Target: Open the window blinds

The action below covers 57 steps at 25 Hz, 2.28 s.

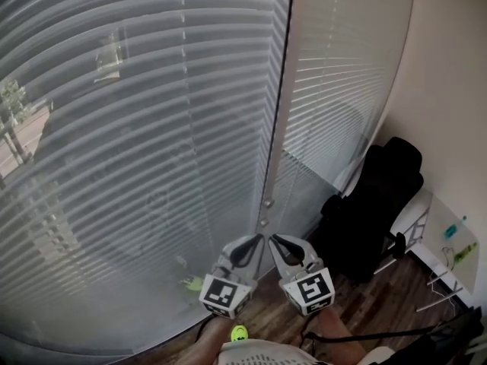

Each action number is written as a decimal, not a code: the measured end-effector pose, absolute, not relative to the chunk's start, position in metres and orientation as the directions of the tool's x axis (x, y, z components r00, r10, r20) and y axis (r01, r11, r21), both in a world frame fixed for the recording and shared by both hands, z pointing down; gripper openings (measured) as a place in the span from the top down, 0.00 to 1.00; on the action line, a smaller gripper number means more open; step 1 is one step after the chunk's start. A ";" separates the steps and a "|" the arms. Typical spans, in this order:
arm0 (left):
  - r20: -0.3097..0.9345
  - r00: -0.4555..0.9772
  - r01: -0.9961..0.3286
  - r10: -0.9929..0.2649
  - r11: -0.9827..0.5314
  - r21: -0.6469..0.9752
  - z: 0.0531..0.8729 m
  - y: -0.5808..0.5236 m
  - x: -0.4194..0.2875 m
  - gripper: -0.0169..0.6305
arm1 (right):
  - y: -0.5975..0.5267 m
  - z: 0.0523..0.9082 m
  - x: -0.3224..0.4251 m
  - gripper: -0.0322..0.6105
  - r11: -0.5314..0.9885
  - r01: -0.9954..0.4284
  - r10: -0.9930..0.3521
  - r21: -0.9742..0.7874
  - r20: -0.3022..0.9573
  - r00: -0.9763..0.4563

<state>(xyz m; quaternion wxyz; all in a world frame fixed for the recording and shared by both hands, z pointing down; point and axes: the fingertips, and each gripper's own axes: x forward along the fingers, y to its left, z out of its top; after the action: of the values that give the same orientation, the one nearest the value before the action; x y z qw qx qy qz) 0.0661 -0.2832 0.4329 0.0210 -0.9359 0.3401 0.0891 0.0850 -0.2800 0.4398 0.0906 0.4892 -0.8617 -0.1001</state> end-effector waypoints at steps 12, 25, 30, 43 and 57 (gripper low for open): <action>-0.167 0.767 -0.623 -0.620 -0.781 0.037 0.444 -0.298 0.062 0.99 | -0.298 0.445 0.076 0.91 0.484 -0.835 -0.870 0.261 0.042 -0.491; -0.152 0.737 -0.660 -0.659 -0.750 0.051 0.447 -0.317 0.063 0.99 | -0.319 0.454 0.079 0.91 0.520 -0.813 -0.851 0.263 0.074 -0.521; -0.138 0.710 -0.690 -0.690 -0.721 0.053 0.448 -0.327 0.058 0.99 | -0.329 0.455 0.079 0.91 0.523 -0.817 -0.850 0.244 0.068 -0.523; -0.125 0.675 -0.726 -0.727 -0.685 0.061 0.455 -0.342 0.069 0.98 | -0.369 0.452 0.100 0.71 0.470 -0.771 -0.870 0.430 0.077 -0.487; -0.128 0.661 -0.739 -0.739 -0.671 0.059 0.458 -0.348 0.075 0.98 | -0.385 0.459 0.098 0.75 0.518 -0.756 -0.841 0.401 0.080 -0.534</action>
<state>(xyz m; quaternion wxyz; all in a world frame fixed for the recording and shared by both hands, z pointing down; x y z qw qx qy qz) 0.0755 -0.3478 0.4577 -0.0010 -0.9114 0.4054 0.0707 0.0981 -0.3849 0.4593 0.1333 0.4637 -0.8610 -0.1609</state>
